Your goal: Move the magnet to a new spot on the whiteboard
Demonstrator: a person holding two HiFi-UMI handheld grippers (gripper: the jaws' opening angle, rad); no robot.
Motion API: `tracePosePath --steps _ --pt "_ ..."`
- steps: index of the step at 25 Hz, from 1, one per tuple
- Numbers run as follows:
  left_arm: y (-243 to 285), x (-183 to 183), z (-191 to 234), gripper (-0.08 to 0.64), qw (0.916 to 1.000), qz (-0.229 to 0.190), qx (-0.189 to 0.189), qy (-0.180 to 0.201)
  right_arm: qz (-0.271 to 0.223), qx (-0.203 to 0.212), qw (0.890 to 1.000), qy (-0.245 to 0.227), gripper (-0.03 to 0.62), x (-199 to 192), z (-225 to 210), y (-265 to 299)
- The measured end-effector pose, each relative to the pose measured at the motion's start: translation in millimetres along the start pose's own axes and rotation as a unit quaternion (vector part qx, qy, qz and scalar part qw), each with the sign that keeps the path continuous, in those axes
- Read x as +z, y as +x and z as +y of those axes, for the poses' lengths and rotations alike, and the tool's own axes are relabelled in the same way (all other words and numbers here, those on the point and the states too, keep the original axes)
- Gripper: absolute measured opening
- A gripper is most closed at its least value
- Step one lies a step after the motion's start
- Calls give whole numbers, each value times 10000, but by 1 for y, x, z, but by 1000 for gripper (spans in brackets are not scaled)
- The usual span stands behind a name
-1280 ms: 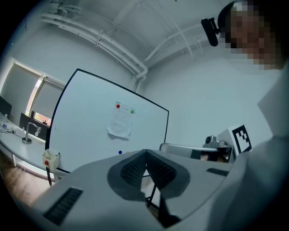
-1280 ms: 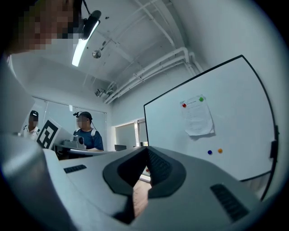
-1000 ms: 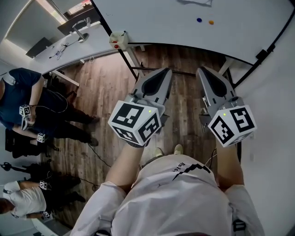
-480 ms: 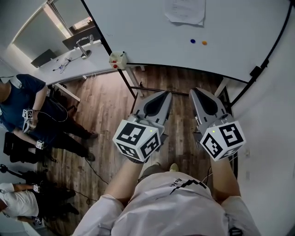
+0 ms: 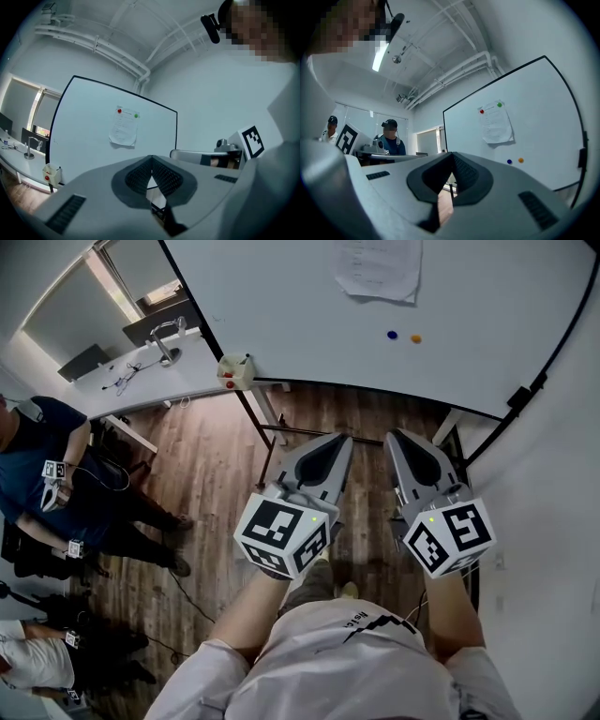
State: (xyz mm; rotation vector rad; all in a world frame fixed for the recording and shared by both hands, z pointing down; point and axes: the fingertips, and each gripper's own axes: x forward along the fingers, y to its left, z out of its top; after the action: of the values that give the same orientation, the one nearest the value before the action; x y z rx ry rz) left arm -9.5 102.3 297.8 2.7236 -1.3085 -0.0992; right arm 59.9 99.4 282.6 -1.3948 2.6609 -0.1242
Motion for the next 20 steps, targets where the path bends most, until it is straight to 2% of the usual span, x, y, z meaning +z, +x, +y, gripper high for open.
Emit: tracePosePath --steps 8,20 --pt "42 12 41 11 9997 -101 -222 66 -2 -201 9998 -71 12 1 -20 55" --pt "135 38 137 11 9971 -176 -656 342 -65 -663 9976 -209 12 9 -67 172"
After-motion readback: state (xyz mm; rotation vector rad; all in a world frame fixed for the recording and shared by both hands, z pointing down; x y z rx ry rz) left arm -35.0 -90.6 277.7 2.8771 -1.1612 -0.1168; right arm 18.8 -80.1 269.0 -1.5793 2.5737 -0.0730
